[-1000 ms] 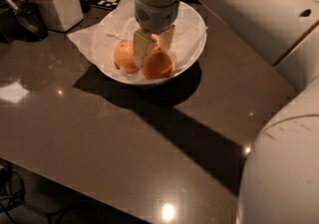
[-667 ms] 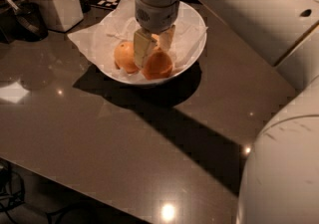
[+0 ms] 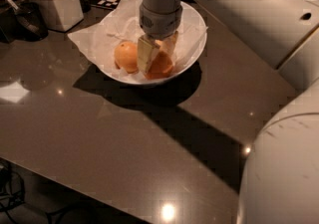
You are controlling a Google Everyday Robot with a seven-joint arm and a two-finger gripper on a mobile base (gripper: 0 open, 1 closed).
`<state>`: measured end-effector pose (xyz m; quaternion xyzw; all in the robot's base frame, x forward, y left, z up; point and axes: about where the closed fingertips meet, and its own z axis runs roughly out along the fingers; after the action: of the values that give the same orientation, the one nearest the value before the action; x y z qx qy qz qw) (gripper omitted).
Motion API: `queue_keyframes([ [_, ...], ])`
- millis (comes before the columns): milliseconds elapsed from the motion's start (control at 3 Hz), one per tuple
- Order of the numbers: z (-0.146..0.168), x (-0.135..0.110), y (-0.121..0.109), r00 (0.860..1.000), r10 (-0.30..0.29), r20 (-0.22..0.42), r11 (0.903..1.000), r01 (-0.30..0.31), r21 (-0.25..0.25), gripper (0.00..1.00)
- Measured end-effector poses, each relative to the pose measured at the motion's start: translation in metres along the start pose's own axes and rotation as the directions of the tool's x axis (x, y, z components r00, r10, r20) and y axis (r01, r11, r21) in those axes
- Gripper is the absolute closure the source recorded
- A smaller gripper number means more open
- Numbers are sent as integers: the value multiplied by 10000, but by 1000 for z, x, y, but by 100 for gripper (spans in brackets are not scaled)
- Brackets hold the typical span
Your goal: Pick orange from white bowl
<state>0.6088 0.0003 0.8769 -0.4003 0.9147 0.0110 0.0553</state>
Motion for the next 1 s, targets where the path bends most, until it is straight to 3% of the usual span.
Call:
queue_keyframes([
  [667, 20, 5, 7, 9991, -107, -402, 9997, 99, -206, 34],
  [1000, 22, 0, 6, 9997, -108, -238, 9998, 104, -180, 52],
])
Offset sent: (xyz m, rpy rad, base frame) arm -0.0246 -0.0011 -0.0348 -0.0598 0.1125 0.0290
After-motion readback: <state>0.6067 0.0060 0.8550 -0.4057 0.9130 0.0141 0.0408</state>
